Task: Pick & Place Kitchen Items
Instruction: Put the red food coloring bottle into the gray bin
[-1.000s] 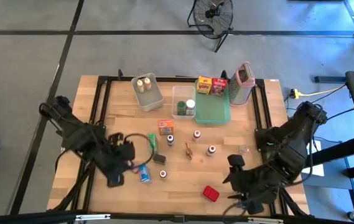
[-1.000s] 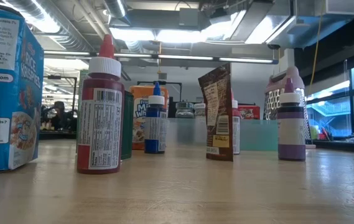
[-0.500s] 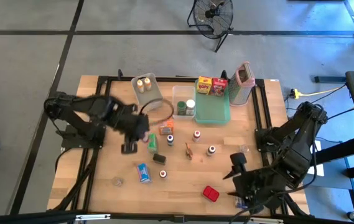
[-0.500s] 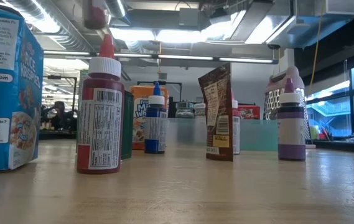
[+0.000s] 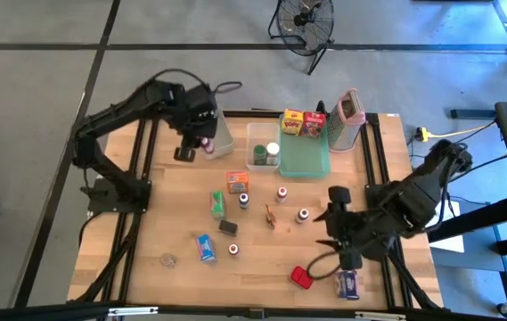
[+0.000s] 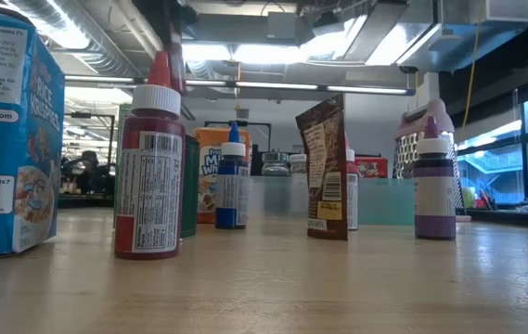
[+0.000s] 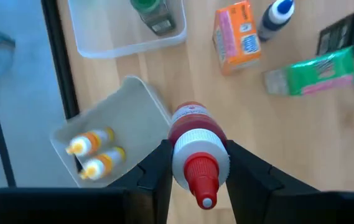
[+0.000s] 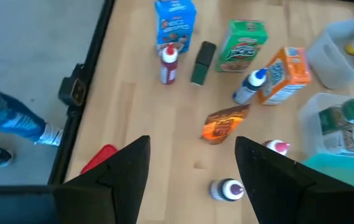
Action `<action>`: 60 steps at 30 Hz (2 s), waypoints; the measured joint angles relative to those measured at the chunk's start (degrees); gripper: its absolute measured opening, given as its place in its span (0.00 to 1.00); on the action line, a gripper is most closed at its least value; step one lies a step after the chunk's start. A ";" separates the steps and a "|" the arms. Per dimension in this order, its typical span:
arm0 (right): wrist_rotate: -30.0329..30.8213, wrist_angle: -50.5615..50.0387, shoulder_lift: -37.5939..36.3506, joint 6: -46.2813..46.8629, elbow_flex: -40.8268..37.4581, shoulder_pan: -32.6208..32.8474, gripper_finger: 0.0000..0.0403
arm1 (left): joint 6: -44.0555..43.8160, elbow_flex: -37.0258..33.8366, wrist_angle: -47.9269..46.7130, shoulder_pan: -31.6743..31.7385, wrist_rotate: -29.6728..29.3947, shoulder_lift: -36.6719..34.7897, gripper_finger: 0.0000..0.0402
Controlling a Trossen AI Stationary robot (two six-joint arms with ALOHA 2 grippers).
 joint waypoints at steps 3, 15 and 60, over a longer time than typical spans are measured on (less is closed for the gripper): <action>0.00 -0.65 -0.29 -0.19 0.02 -2.04 0.59 | 8.78 -2.18 1.32 4.55 2.43 0.02 0.28; -0.02 -0.99 -0.50 -0.38 0.02 -8.63 0.59 | 23.95 -15.30 12.52 16.03 6.28 0.52 0.28; -9.31 -10.87 -3.91 -18.41 -0.03 -27.09 0.59 | 38.65 -24.26 23.74 20.57 0.75 11.56 0.28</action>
